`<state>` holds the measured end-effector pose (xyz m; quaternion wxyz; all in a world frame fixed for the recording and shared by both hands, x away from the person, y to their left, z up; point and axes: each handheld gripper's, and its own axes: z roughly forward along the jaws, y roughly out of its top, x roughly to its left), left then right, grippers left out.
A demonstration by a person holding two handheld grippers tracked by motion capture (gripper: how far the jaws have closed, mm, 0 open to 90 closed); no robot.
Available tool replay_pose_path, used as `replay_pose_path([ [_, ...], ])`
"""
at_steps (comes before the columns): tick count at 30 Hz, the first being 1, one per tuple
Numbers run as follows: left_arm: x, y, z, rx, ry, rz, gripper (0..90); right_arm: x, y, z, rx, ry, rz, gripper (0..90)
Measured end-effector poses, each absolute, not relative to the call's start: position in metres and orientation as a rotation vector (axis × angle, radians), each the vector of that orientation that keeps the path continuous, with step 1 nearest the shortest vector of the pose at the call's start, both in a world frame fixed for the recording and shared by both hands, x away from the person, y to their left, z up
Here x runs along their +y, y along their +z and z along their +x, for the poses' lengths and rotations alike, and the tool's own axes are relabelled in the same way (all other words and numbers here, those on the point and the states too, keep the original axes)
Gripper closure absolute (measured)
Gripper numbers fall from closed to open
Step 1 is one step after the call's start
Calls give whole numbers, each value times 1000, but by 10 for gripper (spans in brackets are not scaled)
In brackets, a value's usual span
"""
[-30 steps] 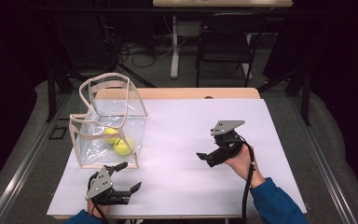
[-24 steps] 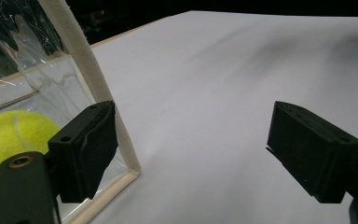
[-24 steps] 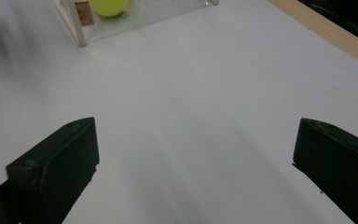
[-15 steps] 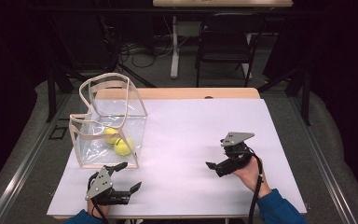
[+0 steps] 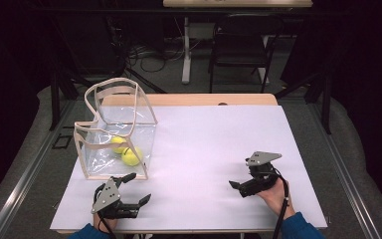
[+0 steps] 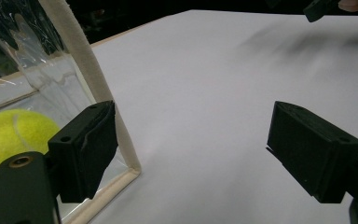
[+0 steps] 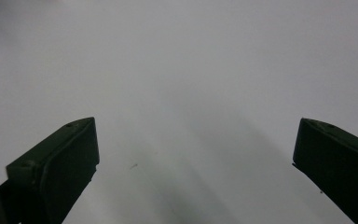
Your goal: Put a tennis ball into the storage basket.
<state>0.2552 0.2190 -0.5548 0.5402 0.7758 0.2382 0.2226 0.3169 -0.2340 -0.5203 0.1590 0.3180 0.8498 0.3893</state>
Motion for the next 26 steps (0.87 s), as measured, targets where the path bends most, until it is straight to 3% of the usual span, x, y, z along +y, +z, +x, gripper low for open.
replay_pose_path([
  [26,218,-556,256,575,534,1855,158,-263,-546,289,2343,1133,1003,0],
])
